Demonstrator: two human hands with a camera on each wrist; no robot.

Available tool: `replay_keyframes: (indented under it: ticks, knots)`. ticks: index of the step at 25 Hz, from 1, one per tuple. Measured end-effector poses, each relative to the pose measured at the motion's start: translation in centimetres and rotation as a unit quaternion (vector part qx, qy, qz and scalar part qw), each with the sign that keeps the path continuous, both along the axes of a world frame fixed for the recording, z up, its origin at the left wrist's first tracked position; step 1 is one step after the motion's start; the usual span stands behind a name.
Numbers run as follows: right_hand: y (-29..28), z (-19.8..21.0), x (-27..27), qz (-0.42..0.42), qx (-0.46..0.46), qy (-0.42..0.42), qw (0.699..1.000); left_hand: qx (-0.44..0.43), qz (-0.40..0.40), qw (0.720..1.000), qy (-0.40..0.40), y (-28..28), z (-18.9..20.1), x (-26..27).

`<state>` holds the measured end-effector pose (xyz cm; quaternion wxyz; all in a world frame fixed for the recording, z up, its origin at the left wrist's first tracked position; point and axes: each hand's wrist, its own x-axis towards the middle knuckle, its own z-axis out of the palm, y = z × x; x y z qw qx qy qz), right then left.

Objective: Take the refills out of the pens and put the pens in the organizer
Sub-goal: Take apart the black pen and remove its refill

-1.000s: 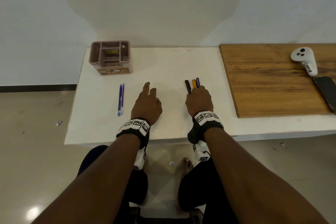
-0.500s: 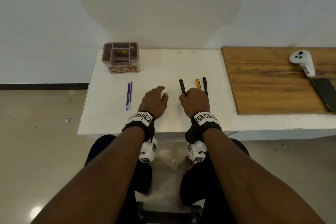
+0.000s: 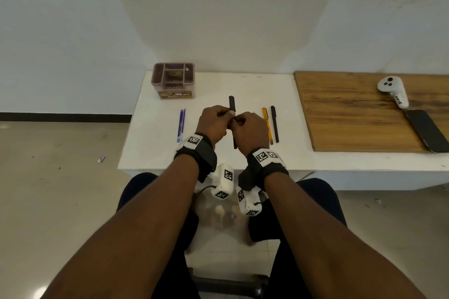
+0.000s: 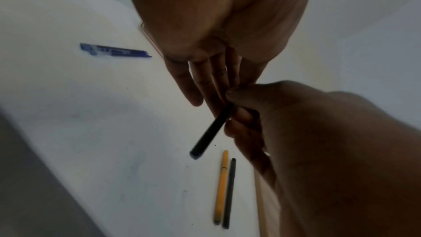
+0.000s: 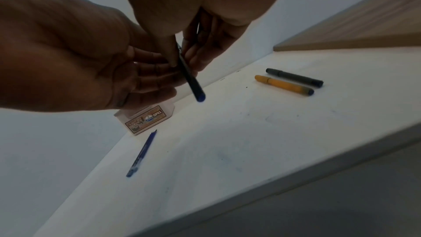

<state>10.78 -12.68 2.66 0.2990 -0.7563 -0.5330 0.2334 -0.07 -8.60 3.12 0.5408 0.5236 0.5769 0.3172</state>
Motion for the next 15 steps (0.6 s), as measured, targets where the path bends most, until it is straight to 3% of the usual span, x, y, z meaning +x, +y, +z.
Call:
replay_keyframes:
  ticks: [6, 10, 15]
  knots:
    - [2.7, -2.3, 0.8, -0.051, 0.044, 0.123, 0.99, -0.026, 0.03, 0.998, -0.056, 0.5, -2.8, -0.8]
    - [5.1, -4.0, 1.0, -0.015, 0.019, 0.185, 0.982, -0.03, 0.06, 0.996, -0.064, 1.0, -5.1, -1.4]
    - [5.6, -4.7, 1.1, 0.006, 0.014, 0.264, 0.965, -0.045, 0.101, 0.988, -0.104, 1.6, -4.9, -0.3]
